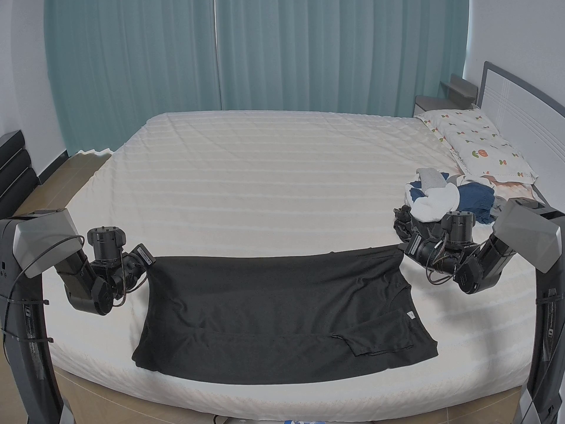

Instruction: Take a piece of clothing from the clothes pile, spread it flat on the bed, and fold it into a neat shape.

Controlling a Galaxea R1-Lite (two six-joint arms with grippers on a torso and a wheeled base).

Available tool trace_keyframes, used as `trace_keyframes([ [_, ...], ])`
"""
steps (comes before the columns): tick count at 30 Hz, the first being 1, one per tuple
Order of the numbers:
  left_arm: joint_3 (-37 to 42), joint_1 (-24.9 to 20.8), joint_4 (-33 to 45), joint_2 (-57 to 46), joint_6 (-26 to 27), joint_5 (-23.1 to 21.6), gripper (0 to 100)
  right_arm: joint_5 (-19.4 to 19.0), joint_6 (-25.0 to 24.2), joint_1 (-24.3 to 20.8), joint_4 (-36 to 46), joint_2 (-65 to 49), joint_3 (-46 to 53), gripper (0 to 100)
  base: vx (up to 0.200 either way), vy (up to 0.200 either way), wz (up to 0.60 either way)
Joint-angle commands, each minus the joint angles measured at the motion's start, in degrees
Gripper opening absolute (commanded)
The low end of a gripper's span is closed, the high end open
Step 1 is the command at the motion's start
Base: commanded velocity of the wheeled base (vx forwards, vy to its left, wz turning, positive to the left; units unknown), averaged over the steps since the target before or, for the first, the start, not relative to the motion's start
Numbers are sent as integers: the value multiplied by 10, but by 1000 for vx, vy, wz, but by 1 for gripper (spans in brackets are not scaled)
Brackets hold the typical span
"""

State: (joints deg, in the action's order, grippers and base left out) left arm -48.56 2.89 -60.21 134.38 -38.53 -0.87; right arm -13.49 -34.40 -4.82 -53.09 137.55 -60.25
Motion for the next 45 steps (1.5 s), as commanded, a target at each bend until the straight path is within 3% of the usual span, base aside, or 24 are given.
trace_keyframes([
  [1,24,1,-17,0,13,-1,0,-1,11,-1,0,-4,23,0,0,0,0],
  [16,117,1,-93,0,65,-6,0,-5,71,2,5,-44,109,0,0,0,0],
  [26,221,7,-164,17,194,-7,0,-8,155,6,-6,-46,196,0,0,0,0],
  [32,263,7,-214,48,237,-5,0,-7,181,5,-27,-43,232,0,0,0,0],
  [45,291,6,-260,85,244,-1,0,-4,202,2,-37,-38,254,0,0,0,0],
])
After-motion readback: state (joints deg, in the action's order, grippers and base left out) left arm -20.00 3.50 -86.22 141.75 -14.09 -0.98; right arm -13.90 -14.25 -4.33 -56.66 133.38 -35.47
